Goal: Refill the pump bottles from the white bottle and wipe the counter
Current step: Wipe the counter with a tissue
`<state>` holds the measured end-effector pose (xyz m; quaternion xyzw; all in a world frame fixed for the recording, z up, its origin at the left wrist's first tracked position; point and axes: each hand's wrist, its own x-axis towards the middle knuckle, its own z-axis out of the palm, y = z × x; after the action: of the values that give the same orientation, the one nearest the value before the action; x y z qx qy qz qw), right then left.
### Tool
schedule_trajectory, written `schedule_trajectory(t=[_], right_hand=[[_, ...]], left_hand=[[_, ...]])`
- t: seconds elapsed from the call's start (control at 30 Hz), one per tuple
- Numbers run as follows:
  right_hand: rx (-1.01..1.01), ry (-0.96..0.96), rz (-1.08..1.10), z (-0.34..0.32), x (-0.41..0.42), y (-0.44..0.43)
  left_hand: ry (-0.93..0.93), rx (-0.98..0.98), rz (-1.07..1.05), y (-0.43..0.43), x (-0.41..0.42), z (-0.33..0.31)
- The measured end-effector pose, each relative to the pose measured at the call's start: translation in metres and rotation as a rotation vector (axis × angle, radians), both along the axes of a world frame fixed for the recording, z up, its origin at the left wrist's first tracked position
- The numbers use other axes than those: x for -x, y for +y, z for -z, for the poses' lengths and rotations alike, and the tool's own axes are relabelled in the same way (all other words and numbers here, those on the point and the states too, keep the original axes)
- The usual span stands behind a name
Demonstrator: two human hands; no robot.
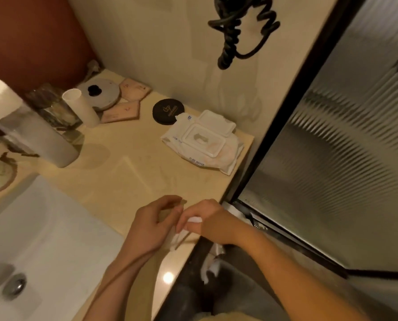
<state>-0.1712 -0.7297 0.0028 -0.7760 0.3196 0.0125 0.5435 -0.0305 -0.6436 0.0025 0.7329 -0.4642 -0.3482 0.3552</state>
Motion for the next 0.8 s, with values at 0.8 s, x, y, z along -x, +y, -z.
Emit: schedule_trajectory(t=[0.8], right_hand=[[-0.636, -0.545, 1.101, -0.005, 0.072, 0.015]], left_hand=[[-0.388, 0.227, 0.225, -0.046, 0.088, 0.001]])
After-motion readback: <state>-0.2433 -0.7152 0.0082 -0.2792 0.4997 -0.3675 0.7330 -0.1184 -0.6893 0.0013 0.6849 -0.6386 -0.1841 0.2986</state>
